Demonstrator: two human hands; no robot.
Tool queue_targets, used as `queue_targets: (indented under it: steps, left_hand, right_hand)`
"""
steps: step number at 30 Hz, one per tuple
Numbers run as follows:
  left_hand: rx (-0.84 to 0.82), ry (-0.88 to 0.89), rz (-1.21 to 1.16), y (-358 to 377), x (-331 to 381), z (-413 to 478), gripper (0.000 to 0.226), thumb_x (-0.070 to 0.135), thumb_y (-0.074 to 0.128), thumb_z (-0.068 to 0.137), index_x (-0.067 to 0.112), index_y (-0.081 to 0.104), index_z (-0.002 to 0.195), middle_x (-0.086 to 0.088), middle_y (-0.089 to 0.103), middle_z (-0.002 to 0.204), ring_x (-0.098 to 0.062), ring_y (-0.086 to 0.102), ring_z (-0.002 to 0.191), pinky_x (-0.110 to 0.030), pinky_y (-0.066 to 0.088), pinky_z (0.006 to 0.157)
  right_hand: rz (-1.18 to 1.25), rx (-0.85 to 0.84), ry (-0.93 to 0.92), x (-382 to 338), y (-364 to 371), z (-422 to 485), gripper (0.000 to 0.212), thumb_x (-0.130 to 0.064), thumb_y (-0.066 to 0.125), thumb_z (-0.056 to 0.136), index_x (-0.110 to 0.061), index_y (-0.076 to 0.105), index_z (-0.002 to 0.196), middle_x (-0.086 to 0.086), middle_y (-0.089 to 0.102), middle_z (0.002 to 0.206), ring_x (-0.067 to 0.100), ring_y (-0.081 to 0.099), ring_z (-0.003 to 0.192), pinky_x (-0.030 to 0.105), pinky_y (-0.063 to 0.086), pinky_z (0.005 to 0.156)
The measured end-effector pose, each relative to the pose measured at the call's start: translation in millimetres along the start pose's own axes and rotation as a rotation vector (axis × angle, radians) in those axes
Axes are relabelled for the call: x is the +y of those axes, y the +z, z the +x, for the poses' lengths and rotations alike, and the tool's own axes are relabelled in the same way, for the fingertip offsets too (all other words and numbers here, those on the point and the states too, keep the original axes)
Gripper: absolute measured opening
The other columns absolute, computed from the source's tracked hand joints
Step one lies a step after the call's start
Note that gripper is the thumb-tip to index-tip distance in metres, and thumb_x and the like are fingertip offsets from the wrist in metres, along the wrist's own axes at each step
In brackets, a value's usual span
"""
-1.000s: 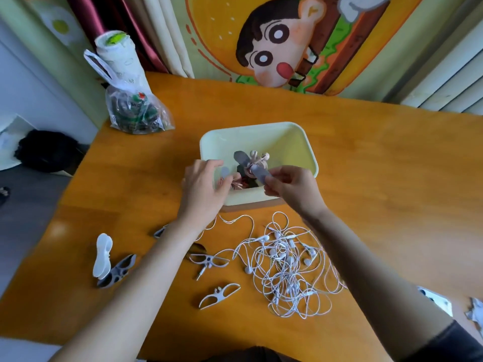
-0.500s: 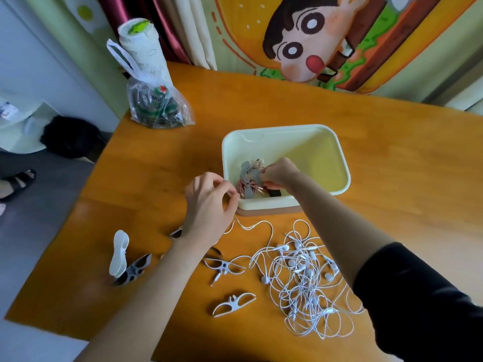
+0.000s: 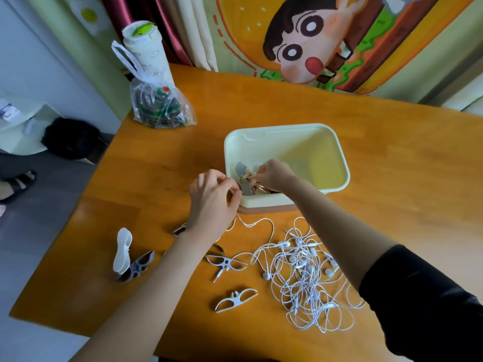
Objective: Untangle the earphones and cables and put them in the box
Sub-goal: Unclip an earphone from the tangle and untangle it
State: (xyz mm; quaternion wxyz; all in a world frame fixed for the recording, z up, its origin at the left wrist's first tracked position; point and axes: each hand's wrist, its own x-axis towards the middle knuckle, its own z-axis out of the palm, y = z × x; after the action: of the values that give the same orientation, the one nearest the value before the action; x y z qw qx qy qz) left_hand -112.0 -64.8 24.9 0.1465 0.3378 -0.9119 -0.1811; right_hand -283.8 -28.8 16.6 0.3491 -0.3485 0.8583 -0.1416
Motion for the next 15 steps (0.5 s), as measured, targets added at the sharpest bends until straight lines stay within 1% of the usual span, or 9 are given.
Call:
queue_targets:
  steps: [1,2,3,5,7,9,11,12,15]
  left_hand:
    - [-0.001,0.004,0.000,-1.1,1.4,-1.2,0.009,0.023,0.067,0.087,0.015,0.068,0.092,-0.007,0.056,0.102,-0.026,0.049,0.101,-0.044,0.043,0.087]
    - [0.003,0.006,-0.007,-1.8,3.1,-2.6,0.012,0.020,0.067,0.086,0.014,0.067,0.096,-0.008,0.056,0.104,-0.026,0.050,0.101,-0.044,0.044,0.088]
    - [0.015,0.011,-0.019,-2.3,5.2,-4.7,0.016,0.016,0.067,0.086,0.013,0.066,0.101,-0.009,0.056,0.105,-0.027,0.051,0.102,-0.044,0.046,0.087]
    - [0.072,0.041,-0.047,-3.0,10.4,-12.7,0.022,0.008,0.068,0.083,0.010,0.063,0.104,-0.011,0.057,0.104,-0.028,0.054,0.099,-0.043,0.050,0.081]
    - [0.133,0.083,-0.066,-1.9,14.6,-24.6,0.022,0.001,0.068,0.080,0.008,0.063,0.101,-0.012,0.059,0.099,-0.027,0.056,0.092,-0.039,0.051,0.073]
    - [0.115,0.122,-0.090,3.7,17.4,-41.5,0.021,-0.001,0.068,0.080,0.008,0.063,0.098,-0.009,0.060,0.094,-0.025,0.057,0.087,-0.034,0.049,0.070]
    - [0.008,0.145,-0.111,10.6,19.9,-59.7,0.018,0.003,0.066,0.082,0.010,0.063,0.098,-0.005,0.059,0.093,-0.022,0.058,0.085,-0.026,0.044,0.068]
    - [-0.078,0.132,-0.113,14.4,22.0,-68.3,0.016,0.008,0.064,0.086,0.012,0.062,0.102,-0.003,0.059,0.096,-0.020,0.058,0.088,-0.022,0.042,0.069]
    - [-0.331,0.054,-0.056,36.8,23.3,-86.1,0.030,0.034,0.053,0.095,0.020,0.055,0.121,0.005,0.055,0.115,-0.012,0.052,0.105,-0.020,0.040,0.083]
  right_hand:
    - [0.032,0.097,-0.035,0.9,-2.9,-7.5,0.023,-0.012,0.048,0.094,0.000,0.062,0.108,0.014,0.066,0.105,0.025,0.060,0.087,0.028,0.047,0.071]
    - [0.079,0.208,-0.077,1.1,-5.3,-15.8,0.026,-0.008,0.046,0.093,-0.002,0.058,0.115,0.014,0.063,0.113,0.026,0.060,0.095,0.031,0.047,0.079]
    - [0.126,0.325,-0.139,0.8,-6.2,-25.3,0.026,-0.006,0.044,0.093,-0.003,0.056,0.117,0.014,0.061,0.116,0.026,0.060,0.096,0.033,0.047,0.082]
    - [0.209,0.529,-0.299,1.5,-4.2,-48.7,0.023,-0.004,0.043,0.093,-0.004,0.054,0.113,0.013,0.058,0.113,0.023,0.058,0.089,0.037,0.048,0.078]
    - [0.247,0.647,-0.446,9.8,3.8,-73.0,0.017,-0.004,0.044,0.094,-0.004,0.055,0.108,0.009,0.058,0.106,0.017,0.055,0.079,0.033,0.047,0.069]
    - [0.200,0.637,-0.540,26.3,16.7,-97.9,0.012,-0.006,0.047,0.094,-0.006,0.054,0.103,0.004,0.057,0.100,0.010,0.050,0.070,0.029,0.044,0.062]
    - [0.105,0.554,-0.554,48.1,33.8,-113.9,0.010,-0.007,0.050,0.092,-0.007,0.055,0.101,0.004,0.056,0.097,0.016,0.053,0.067,0.032,0.044,0.057]
    - [0.053,0.490,-0.521,59.8,42.7,-118.3,0.011,-0.007,0.051,0.091,-0.007,0.057,0.101,0.005,0.056,0.099,0.021,0.057,0.070,0.035,0.046,0.058]
    - [-0.071,0.227,-0.342,86.3,65.1,-123.3,0.021,-0.015,0.052,0.094,-0.011,0.057,0.114,0.006,0.055,0.115,0.022,0.060,0.092,0.034,0.051,0.077]
